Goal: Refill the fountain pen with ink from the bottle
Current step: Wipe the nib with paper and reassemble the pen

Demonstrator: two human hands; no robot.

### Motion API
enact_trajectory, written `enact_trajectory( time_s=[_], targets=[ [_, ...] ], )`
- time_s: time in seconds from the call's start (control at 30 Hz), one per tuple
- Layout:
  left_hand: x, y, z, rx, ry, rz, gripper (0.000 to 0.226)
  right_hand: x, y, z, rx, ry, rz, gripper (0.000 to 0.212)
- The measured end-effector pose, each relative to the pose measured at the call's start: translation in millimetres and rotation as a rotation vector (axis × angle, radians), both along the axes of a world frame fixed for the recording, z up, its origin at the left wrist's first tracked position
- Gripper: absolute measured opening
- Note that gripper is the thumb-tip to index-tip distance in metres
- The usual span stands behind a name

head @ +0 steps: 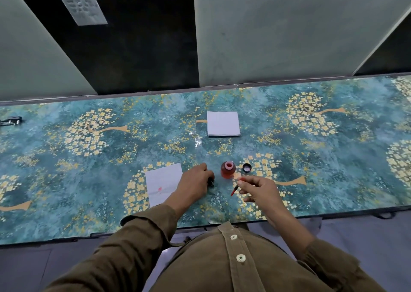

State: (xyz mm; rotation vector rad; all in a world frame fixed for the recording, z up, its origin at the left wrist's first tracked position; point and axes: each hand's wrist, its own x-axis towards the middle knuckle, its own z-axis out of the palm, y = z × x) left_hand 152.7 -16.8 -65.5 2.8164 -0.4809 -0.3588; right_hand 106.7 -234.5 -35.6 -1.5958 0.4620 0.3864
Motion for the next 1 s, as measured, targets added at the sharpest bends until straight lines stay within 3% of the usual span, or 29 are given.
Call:
enact_trajectory(
  time_s=[0.17,0.4,0.5,0.7,1.0],
  targets=[
    [-1.3,1.1,1.8,-0.088,-0.060,0.055,0.016,8.0,5.1,12.6,-0.027,-0.092,0.036,0.008],
    [-16.0,1.6,40.4,-0.701,0.106,0.448,0.013,23.7,19.3,61.7,-0.031,-0.330,0.093,0.005],
    [-28.2,3.1,61.6,-0.893,0.170,0.515,0.019,28.9,28.6,81.4,-0.065,-0.418,0.122,0.007],
    [-48.4,3.8,86.5,-1.039,0.175,0.541,0.013,31.6,44.3,100.4,-0.078,-0.488,0.196,0.006],
    [-65.7,13.2,83.3,-1.050,0.132,0.590,0.010,28.2,57.2,96.2,-0.072,-0.532,0.294,0.009]
  ],
)
